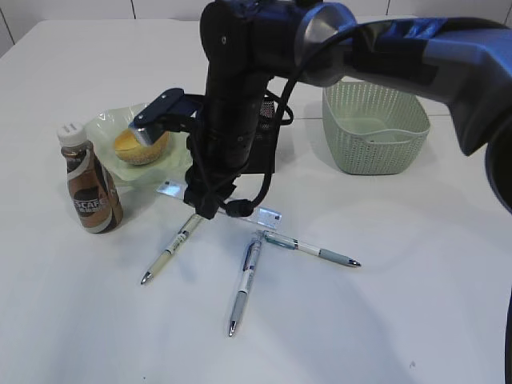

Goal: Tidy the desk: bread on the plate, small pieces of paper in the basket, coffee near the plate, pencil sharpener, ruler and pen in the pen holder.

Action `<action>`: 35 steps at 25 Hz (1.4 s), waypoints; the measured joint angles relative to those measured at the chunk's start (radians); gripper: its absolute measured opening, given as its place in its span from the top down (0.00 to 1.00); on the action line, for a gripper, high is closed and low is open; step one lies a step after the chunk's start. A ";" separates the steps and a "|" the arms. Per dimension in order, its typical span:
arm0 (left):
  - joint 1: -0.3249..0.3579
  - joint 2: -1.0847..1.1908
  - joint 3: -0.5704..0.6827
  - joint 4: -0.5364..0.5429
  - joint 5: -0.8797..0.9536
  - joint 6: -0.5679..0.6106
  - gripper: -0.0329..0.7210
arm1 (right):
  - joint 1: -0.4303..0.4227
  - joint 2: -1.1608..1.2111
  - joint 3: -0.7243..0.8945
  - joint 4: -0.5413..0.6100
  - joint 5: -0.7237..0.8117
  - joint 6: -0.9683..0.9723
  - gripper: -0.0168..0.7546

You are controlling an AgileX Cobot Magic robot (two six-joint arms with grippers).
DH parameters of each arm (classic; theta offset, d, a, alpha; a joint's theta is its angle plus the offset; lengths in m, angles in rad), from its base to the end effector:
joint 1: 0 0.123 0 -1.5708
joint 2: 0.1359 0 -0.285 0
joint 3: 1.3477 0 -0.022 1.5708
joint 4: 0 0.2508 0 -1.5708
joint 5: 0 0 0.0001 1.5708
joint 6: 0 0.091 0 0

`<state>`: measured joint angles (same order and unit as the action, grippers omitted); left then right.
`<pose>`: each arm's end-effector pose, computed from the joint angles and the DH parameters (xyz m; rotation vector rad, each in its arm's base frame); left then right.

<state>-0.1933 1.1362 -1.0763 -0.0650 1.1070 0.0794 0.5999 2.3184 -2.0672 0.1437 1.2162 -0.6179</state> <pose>0.2041 -0.0454 0.3441 0.3415 2.6303 -0.1245 0.3964 0.2859 0.1961 -1.6384 2.4451 0.2031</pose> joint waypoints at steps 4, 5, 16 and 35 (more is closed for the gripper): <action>0.000 0.000 0.000 0.000 0.000 0.000 0.34 | -0.020 -0.044 -0.033 0.000 -0.015 0.041 0.60; 0.000 0.000 0.000 0.000 0.000 0.000 0.34 | -0.023 -0.048 -0.044 0.000 -0.022 0.048 0.60; 0.000 0.000 0.000 0.006 -0.006 0.000 0.34 | -0.160 -0.058 -0.177 0.183 -0.073 0.068 0.60; 0.000 0.000 0.000 0.008 -0.019 0.000 0.34 | -0.239 -0.058 -0.205 0.155 -0.350 0.219 0.60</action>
<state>-0.1933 1.1362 -1.0763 -0.0568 1.0879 0.0794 0.3607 2.2603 -2.2718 0.2984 0.8664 -0.3987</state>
